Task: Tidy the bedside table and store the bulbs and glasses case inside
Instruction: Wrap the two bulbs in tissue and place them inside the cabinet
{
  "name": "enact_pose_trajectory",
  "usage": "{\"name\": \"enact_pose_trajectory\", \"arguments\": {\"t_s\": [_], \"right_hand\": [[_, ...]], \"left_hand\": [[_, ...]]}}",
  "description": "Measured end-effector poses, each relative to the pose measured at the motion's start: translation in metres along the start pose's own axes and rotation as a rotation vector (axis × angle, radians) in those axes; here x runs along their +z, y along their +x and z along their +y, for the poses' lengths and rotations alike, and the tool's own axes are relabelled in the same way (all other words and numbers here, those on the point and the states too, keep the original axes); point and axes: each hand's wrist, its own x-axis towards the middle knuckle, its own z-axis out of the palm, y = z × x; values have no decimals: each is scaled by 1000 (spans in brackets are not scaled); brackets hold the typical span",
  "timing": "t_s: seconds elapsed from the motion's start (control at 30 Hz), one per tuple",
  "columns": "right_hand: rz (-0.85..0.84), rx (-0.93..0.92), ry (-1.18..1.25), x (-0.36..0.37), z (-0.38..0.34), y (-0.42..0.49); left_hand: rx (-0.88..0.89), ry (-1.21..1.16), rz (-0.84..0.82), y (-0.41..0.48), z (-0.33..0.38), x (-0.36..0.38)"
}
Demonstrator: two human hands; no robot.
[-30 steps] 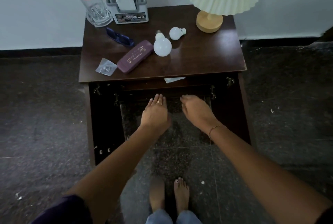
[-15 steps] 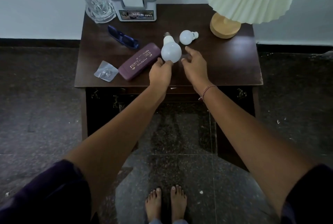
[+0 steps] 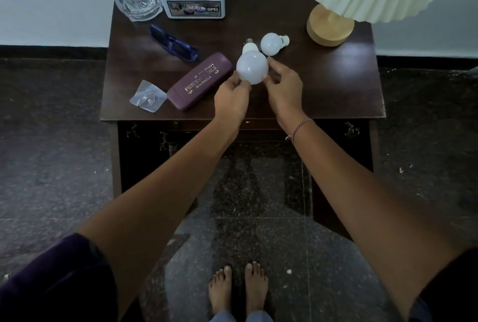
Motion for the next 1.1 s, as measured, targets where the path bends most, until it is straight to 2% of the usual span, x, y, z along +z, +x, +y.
{"name": "enact_pose_trajectory", "arguments": {"t_s": [0.33,0.57,0.77,1.1], "right_hand": [[16,-3,174,-15,22,-66],[17,-32,223,-19,35,-123],[-55,-24,282,-15,47,-162],[-70,-58,282,13,85,-171]], "left_hand": [[26,-118,59,-61,-36,-10],[129,-206,55,-115,-67,-22],[203,-155,102,-142,-91,-40],[165,-100,297,-135,-127,-44]]}}
